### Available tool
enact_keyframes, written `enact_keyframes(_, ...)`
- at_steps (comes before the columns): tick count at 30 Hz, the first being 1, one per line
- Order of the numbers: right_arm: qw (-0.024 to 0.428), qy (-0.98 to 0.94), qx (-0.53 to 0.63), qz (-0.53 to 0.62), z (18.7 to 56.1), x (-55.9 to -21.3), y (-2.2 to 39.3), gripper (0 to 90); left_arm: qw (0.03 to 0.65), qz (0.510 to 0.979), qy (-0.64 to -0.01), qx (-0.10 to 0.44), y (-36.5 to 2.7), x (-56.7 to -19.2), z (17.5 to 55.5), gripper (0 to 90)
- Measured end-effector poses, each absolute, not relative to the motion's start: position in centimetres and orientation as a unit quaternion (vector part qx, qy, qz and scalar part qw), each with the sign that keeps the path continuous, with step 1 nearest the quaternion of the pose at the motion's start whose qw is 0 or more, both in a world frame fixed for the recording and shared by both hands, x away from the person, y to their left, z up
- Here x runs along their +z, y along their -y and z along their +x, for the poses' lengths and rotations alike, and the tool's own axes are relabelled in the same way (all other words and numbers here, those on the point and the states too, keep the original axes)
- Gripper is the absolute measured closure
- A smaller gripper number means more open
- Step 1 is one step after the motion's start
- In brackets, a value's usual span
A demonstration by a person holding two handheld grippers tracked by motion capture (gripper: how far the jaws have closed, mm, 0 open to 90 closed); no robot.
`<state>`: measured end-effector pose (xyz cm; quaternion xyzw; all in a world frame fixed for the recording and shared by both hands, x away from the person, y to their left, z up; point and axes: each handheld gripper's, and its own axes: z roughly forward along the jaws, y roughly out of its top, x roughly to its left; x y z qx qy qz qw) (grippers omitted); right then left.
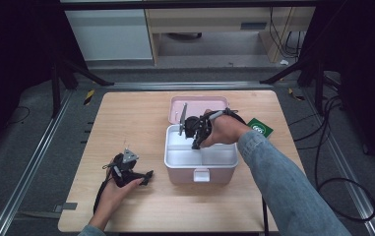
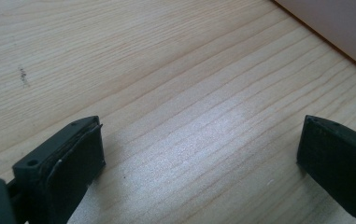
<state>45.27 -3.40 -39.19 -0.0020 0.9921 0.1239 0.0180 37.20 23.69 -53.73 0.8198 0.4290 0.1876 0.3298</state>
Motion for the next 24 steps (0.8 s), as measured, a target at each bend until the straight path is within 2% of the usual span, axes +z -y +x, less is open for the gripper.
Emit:
enact_keyframes(18,0.026,-0.988,0.153,0.008,44.9,-38.0,4.1,90.0,0.33,0.82,-0.429,0.187,-23.7,-53.7,37.2,0.0)
enact_keyframes(24,0.041,-0.982,0.186,0.013,44.5,-36.0,4.8,90.0,0.33,0.82,-0.429,0.187,-23.7,-53.7,37.2,0.0)
